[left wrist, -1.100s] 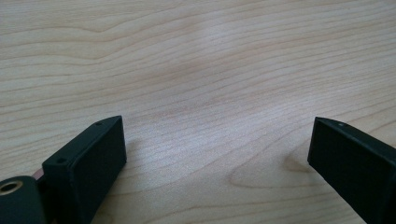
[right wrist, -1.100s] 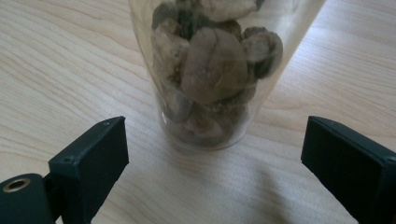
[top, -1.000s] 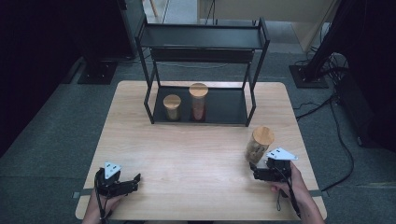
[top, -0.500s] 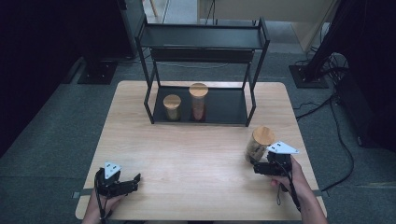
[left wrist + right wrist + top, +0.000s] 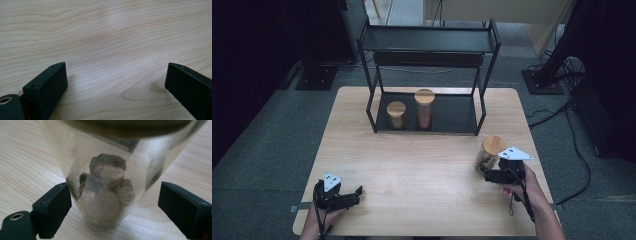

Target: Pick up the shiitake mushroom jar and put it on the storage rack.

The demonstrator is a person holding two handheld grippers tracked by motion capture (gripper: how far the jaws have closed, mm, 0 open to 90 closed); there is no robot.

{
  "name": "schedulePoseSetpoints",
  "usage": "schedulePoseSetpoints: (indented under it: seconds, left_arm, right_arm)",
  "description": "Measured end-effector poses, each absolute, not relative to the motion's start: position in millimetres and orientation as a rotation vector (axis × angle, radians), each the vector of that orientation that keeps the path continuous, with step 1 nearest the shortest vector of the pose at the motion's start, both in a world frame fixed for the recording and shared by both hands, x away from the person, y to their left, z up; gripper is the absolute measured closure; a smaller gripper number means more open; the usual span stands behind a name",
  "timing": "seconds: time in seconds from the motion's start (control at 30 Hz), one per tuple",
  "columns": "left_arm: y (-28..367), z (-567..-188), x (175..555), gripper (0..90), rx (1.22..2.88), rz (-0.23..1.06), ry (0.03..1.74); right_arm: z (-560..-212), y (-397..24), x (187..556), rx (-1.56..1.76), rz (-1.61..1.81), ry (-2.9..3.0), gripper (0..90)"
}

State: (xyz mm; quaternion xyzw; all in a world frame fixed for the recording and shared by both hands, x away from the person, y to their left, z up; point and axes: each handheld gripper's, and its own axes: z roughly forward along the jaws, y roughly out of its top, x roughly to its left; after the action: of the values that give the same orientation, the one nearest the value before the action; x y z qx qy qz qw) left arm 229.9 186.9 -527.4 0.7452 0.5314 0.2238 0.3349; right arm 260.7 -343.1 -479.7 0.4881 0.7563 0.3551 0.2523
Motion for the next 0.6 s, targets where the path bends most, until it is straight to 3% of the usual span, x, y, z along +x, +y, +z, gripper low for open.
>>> schedulePoseSetpoints:
  seconds: [0.6]
  left_arm:
    - [186.9,-527.4,229.9,4.6,1.945,0.583,1.385]
  right_arm:
    - [-464.6,-337.8,268.8,1.312,0.984,2.068,18.1]
